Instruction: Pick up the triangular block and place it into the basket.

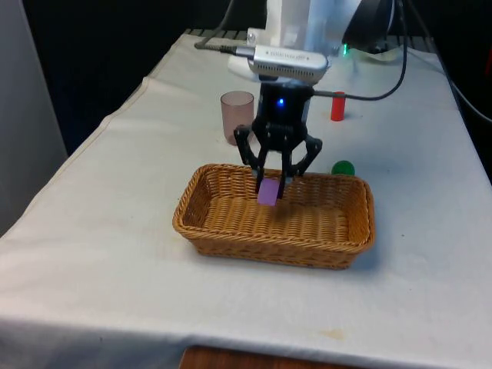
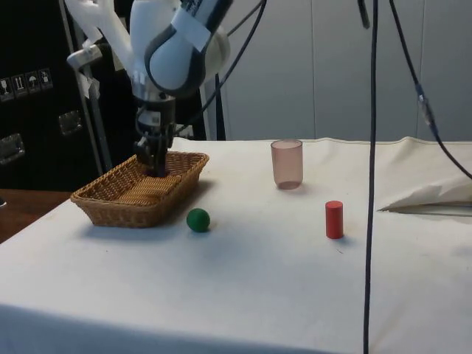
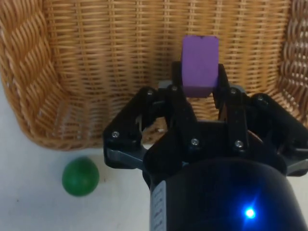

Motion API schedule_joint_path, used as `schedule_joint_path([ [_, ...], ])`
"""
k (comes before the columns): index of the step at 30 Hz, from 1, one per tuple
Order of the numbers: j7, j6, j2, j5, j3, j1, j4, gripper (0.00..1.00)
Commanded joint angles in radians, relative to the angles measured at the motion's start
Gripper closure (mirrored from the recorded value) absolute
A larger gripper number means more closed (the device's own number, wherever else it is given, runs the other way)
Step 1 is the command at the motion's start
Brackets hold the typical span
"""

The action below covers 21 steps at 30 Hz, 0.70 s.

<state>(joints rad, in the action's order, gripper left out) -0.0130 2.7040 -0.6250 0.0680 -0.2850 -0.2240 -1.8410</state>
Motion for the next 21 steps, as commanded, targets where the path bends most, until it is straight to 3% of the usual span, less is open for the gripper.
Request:
schedule_joint_path([
  [1, -0.010, 0.011, -0.014, 0.019, 0.018, 0.013, 0.010, 0.66],
  [8, -0.011, 0.022, -0.073, 0.046, 0.019, 0.013, 0.061, 0.66],
  [9, 0.000, 0.017, -0.071, 0.034, 0.002, 0.000, 0.056, 0.66],
  [10, -0.011, 0.021, -0.083, 0.050, 0.019, 0.013, 0.073, 0.63],
  [16, -0.012, 0.021, -0.099, 0.058, 0.017, 0.012, 0.090, 0.34],
  [18, -0.011, 0.021, -0.101, 0.058, 0.017, 0.012, 0.092, 0.20],
  [19, -0.001, 0.017, -0.098, 0.047, 0.002, 0.000, 0.086, 0.16],
  [20, -0.011, 0.021, -0.101, 0.058, 0.017, 0.012, 0.092, 0.16],
  [21, -0.011, 0.021, -0.101, 0.058, 0.017, 0.012, 0.092, 0.11],
])
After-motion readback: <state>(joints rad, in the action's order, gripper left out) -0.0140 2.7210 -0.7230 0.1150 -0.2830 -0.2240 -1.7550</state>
